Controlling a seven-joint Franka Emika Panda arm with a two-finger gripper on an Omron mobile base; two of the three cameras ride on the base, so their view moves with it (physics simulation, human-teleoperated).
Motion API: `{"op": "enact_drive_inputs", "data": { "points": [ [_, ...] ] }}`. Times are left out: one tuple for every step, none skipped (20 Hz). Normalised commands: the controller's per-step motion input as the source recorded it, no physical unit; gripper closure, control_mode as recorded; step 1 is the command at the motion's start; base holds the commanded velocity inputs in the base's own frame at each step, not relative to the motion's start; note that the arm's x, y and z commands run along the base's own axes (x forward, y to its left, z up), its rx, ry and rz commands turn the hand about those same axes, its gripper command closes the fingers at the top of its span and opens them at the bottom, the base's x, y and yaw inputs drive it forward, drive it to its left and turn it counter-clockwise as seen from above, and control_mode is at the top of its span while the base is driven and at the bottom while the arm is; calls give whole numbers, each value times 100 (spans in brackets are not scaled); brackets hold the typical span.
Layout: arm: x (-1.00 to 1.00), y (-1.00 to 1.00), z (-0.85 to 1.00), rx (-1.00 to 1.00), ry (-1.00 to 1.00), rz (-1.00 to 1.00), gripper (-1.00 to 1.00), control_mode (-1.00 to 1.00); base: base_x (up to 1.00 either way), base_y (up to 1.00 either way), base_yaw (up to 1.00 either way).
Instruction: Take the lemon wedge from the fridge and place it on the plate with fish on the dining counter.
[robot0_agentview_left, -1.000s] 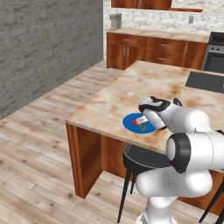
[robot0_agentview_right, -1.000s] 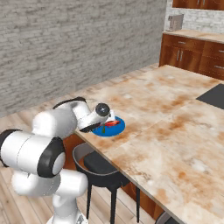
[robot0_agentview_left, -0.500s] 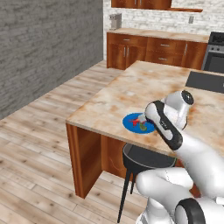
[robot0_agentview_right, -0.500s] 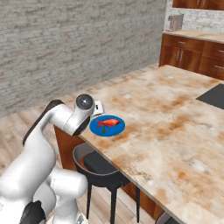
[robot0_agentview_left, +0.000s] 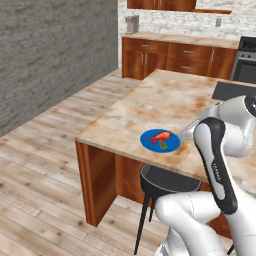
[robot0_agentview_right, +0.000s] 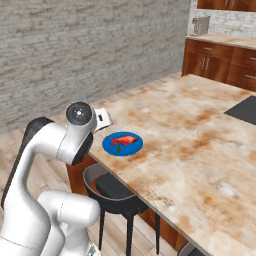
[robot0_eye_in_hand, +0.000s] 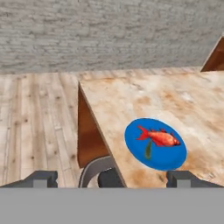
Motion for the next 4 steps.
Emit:
{"op": "enact_drive_inputs", "data": {
  "points": [
    [-100,-50,100,-10,-3,17,-100,-100,0,0,0],
    [-100,-89,100,0,-15,9,-100,-100,0,0,0],
    [-100,-100,100,0,-18,1,-100,-100,0,0,0],
    [-100,-100,100,0,-20,0,-100,-100,0,0,0]
  ]
}}
